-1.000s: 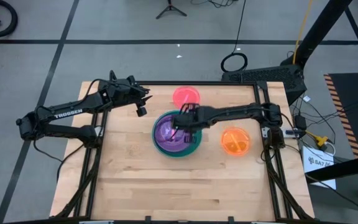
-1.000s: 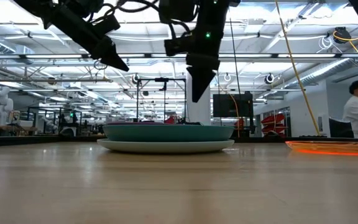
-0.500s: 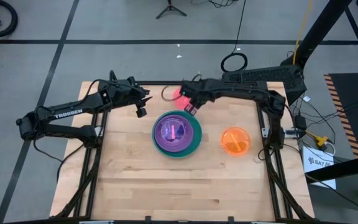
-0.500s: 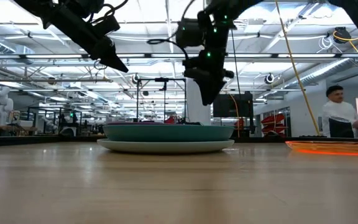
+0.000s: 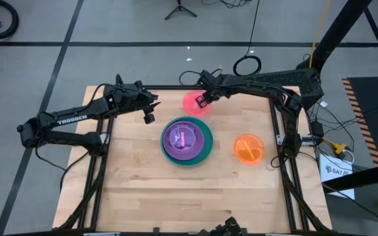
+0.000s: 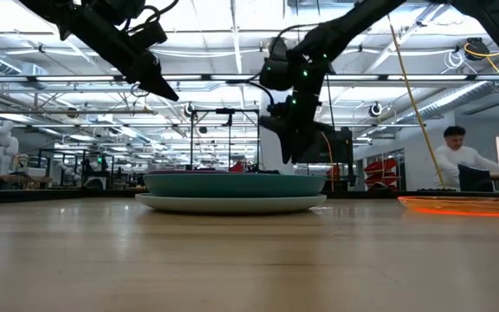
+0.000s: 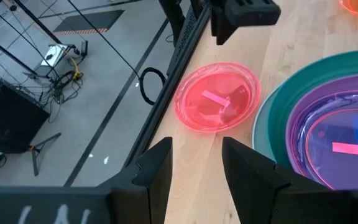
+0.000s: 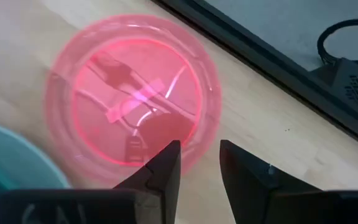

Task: Stack plastic plates
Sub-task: Stack the pink plate on the pink plate

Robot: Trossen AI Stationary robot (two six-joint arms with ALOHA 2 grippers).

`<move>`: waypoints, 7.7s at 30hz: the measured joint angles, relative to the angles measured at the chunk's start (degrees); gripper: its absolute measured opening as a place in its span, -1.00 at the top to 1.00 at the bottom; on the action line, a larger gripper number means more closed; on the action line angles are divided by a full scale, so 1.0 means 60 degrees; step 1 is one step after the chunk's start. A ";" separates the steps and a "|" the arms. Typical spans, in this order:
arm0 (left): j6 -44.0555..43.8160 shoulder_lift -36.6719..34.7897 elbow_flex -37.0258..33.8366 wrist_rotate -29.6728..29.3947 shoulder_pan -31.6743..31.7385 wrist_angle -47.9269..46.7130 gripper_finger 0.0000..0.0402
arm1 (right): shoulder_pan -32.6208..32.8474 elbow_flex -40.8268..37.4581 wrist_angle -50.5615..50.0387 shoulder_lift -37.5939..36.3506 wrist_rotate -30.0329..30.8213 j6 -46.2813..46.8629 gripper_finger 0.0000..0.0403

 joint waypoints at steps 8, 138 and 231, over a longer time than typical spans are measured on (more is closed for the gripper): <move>0.0004 0.0000 0.0000 -0.0002 0.0000 -0.0068 0.27 | -0.0176 -0.1621 0.2311 -0.0001 0.0046 0.0291 0.48; 0.0007 0.0000 0.0000 0.0001 0.0000 -0.0265 0.27 | 0.0044 -0.3048 0.6365 -0.0508 0.0424 0.1104 1.00; 0.0007 0.0000 0.0000 0.0001 0.0003 -0.0250 0.27 | 0.0130 -0.3048 0.5042 0.0457 0.0065 0.3009 0.41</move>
